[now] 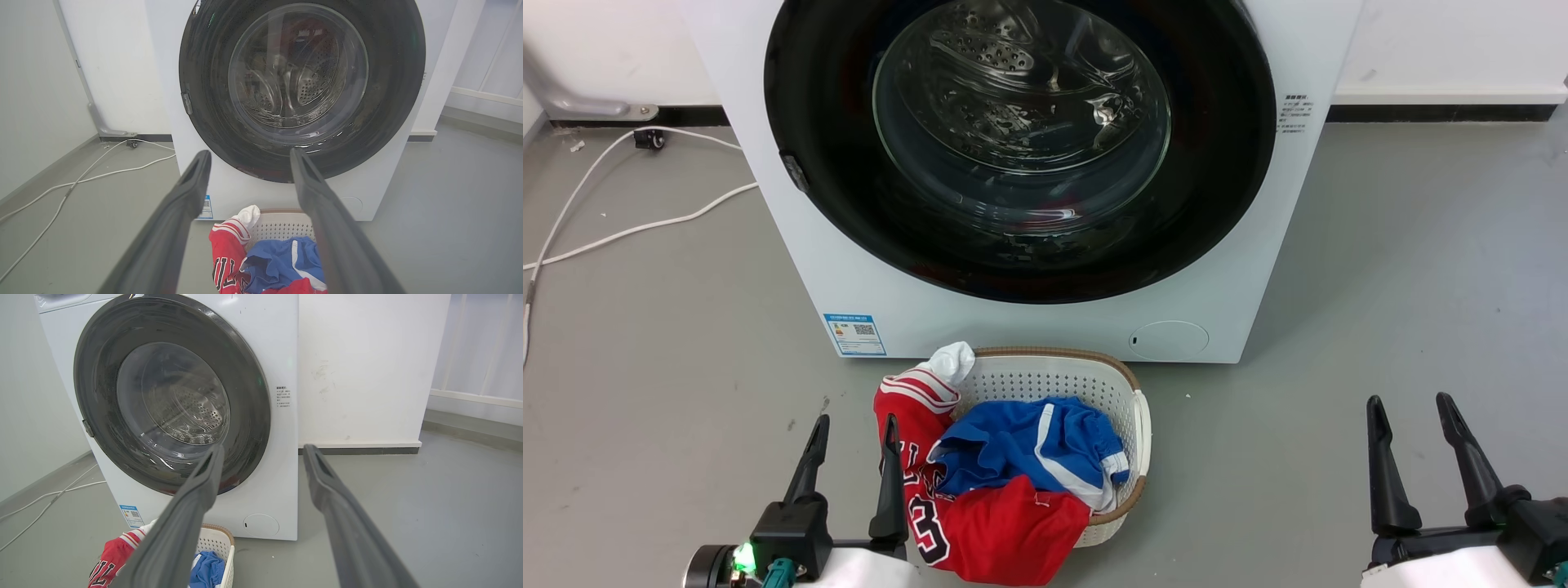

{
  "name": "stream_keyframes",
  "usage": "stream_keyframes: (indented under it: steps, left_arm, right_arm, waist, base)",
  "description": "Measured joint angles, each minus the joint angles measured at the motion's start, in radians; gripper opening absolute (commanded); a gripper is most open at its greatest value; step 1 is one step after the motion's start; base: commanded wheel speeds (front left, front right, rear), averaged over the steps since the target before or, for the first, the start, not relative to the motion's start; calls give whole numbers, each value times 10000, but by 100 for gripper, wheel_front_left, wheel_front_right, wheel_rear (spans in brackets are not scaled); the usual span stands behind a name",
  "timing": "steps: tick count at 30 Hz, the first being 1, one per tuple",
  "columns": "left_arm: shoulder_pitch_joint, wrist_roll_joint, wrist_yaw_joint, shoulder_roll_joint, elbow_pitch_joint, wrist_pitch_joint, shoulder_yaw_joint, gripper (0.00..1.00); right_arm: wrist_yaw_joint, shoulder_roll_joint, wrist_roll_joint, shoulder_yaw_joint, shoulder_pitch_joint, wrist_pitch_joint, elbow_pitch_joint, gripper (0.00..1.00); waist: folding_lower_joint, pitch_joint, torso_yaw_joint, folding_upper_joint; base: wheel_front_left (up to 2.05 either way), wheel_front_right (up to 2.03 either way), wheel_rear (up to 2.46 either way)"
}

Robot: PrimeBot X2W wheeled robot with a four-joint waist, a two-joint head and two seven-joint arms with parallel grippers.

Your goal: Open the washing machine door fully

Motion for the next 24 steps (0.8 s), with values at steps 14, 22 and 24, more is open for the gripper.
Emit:
stream_keyframes:
  steps: [14, 22, 24]
  left_arm:
    - [0, -92, 65, -10, 130, -4, -31, 100]
    - [0, -105, 107, -12, 159, -4, -77, 100]
    - [0, -105, 119, -12, 165, -4, -86, 100]
  right_arm:
    - [0, 0, 261, -25, 0, 0, 98, 100]
    - [0, -2, 1588, 79, -37, -6, -100, 0]
    - [0, 0, 2715, 180, -37, -6, -155, 0]
  waist:
    - [0, 11, 4, 0]
    - [0, 17, 8, 0]
    - [0, 11, 7, 0]
  base:
    - [0, 0, 0]
    - [0, 0, 0]
    - [0, 0, 0]
